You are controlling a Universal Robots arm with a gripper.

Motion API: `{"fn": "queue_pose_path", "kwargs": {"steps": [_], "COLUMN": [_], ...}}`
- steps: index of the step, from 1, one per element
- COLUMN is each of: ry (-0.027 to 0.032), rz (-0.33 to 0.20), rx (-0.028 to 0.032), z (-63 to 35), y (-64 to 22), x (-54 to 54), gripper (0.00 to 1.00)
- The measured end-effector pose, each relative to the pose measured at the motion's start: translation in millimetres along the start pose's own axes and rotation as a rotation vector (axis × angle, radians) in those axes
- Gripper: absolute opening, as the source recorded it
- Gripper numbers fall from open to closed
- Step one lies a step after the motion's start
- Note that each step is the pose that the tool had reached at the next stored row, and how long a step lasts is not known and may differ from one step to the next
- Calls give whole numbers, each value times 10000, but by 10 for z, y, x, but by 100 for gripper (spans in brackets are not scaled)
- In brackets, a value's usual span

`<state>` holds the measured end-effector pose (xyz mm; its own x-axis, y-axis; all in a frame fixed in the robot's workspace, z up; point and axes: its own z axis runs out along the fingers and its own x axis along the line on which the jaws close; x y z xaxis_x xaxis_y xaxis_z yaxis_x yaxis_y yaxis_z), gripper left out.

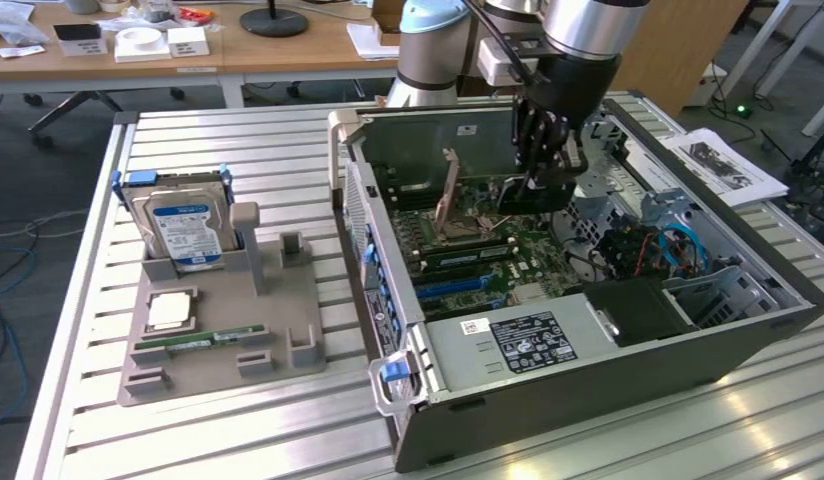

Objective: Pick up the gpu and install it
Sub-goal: 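Insert the gpu into the slot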

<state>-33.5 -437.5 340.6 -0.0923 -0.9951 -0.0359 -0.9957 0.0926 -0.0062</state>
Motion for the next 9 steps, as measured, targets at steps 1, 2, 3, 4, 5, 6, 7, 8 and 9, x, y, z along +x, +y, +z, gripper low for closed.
{"fn": "queue_pose_path", "kwargs": {"steps": [1, 2, 3, 4, 5, 6, 7, 8, 9], "ry": [1, 1, 1, 1, 0, 1, 0, 1, 2], "rz": [-16, -33, -53, -72, -94, -116, -139, -158, -173], "rx": [-1, -2, -2, -3, -4, -5, -5, -7, -7], "z": [4, 8, 12, 17, 22, 27, 31, 34, 36], "y": [0, 0, 0, 0, 0, 0, 1, 1, 1], "x": [0, 0, 1, 1, 1, 1, 1, 1, 2], "gripper": [27, 27, 27, 27, 27, 27, 27, 27, 27]}}
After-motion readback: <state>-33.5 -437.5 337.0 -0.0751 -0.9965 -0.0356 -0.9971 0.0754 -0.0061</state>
